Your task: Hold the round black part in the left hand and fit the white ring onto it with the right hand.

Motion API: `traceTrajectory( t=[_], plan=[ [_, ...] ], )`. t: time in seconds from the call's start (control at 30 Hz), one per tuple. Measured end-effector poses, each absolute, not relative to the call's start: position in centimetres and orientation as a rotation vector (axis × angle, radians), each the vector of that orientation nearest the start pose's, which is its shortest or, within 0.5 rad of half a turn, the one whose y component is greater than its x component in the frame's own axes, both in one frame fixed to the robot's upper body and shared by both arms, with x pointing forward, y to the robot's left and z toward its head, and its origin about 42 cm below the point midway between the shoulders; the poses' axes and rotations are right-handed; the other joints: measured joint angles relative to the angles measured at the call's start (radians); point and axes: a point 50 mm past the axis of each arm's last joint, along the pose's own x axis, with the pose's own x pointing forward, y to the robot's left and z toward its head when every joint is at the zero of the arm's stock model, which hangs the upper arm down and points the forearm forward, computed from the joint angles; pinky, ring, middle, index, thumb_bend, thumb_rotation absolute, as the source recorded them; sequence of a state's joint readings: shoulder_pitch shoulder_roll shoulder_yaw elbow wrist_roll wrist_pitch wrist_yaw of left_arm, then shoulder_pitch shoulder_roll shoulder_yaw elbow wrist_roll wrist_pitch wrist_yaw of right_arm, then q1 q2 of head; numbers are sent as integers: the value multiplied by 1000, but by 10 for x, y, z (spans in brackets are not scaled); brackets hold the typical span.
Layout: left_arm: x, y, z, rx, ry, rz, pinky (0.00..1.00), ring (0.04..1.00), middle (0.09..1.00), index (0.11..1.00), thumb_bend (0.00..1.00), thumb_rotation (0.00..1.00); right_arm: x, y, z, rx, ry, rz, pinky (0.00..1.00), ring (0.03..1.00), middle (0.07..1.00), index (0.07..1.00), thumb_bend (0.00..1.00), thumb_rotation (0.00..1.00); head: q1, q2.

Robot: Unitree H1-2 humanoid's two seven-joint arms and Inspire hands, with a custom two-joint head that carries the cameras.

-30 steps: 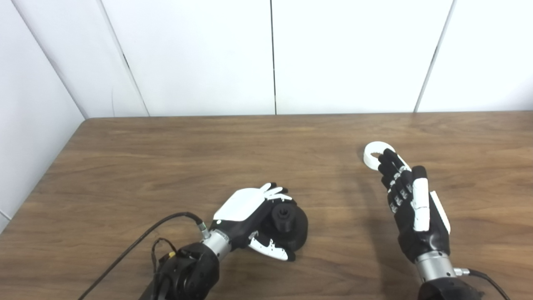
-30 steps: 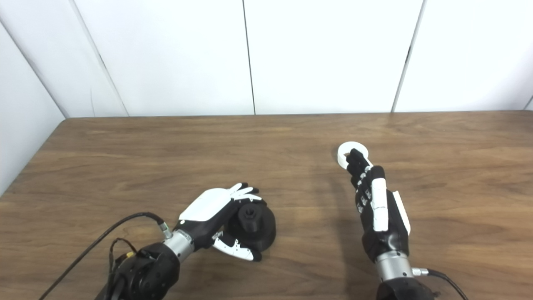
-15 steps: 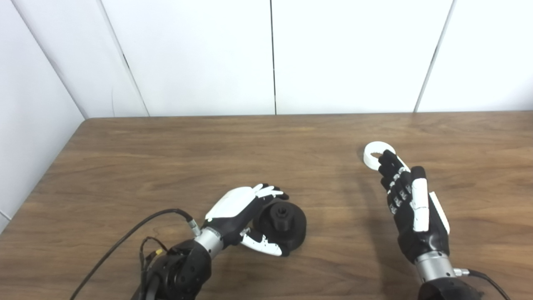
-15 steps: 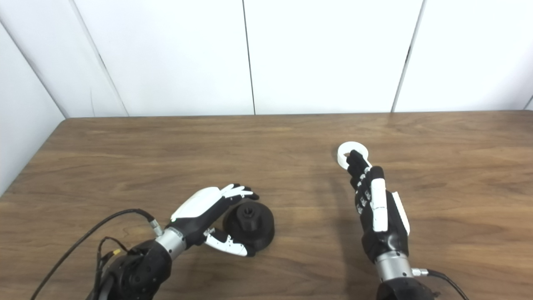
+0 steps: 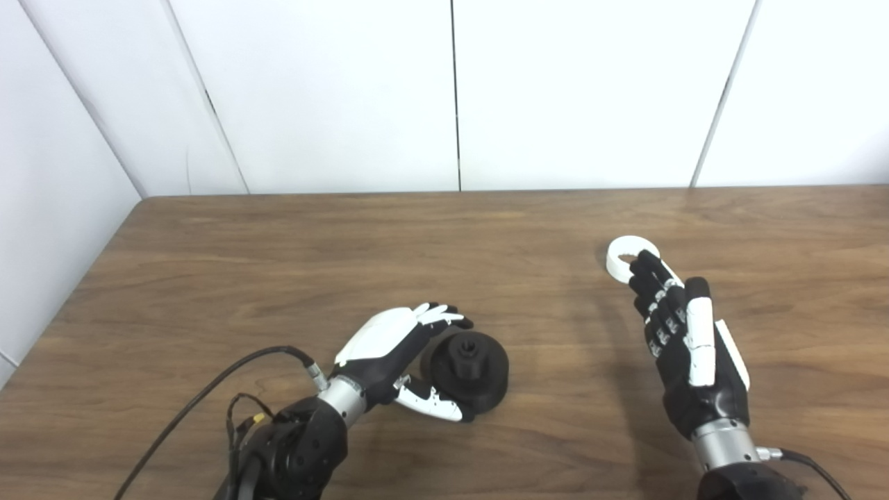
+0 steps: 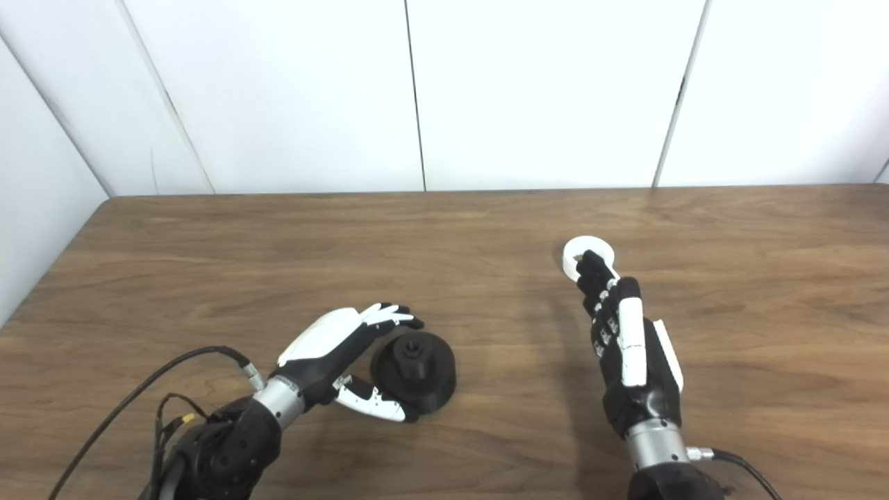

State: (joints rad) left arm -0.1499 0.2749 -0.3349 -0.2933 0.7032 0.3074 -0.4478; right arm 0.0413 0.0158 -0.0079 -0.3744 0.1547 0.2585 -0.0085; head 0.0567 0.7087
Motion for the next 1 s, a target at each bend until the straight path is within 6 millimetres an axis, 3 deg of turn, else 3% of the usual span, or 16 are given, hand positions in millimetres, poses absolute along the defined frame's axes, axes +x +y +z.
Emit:
traceTrajectory(
  t=[0.47, 1.0],
  plan=[
    [301, 188, 170, 1012, -17, -508, 959, 1000, 964, 735, 960, 316, 263, -209, 170, 157, -77, 16, 1000, 950, 915, 895, 613, 1000, 2, 6],
    [302, 189, 169, 1018, -22, -488, 950, 1000, 956, 710, 906, 284, 262, -209, 170, 151, -76, 16, 1000, 954, 906, 886, 622, 1000, 3, 8]
  ],
)
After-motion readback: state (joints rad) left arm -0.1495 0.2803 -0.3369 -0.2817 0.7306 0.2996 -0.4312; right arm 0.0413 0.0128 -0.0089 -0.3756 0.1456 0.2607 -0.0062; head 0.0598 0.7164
